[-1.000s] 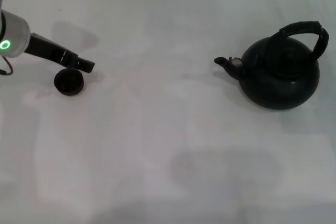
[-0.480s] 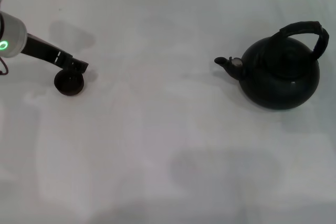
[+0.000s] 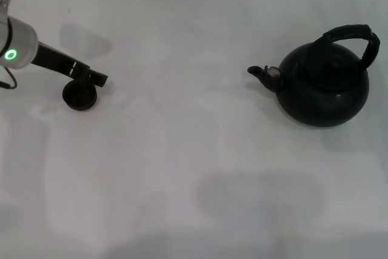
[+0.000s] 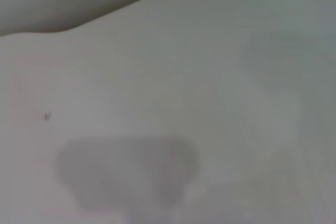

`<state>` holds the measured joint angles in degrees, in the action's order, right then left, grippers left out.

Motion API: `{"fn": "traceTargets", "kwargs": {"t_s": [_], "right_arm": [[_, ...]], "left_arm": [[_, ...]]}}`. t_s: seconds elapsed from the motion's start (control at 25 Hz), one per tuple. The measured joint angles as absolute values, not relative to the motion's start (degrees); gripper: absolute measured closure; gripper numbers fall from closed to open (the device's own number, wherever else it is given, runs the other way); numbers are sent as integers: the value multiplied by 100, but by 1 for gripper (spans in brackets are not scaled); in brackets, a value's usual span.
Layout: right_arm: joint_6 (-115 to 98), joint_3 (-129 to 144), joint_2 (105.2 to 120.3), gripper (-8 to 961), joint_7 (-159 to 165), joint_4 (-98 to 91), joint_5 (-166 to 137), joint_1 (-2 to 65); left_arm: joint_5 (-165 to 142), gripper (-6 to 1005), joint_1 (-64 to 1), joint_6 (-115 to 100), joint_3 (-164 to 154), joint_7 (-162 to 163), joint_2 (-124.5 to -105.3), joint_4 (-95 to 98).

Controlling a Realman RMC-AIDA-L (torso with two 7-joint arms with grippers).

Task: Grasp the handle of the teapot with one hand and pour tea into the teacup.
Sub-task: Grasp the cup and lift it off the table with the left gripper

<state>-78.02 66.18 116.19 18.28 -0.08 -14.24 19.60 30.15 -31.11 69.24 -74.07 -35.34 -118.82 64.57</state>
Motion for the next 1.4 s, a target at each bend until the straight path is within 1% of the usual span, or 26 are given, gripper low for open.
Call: {"fn": "traceTargets", "kwargs": {"t_s": [1.16,1.4], "right_arm": [[-7790,6618,11601,83,1781,-4,-1424,1942],[-7784,6618,11601,83,1794,16,-1424,1922]], "left_arm": [[2925,121,-3139,7366,-7604,-3347,-11863,6342],[2883,188,-3148,7373,-7597,-3322,-11859,6342]]}}
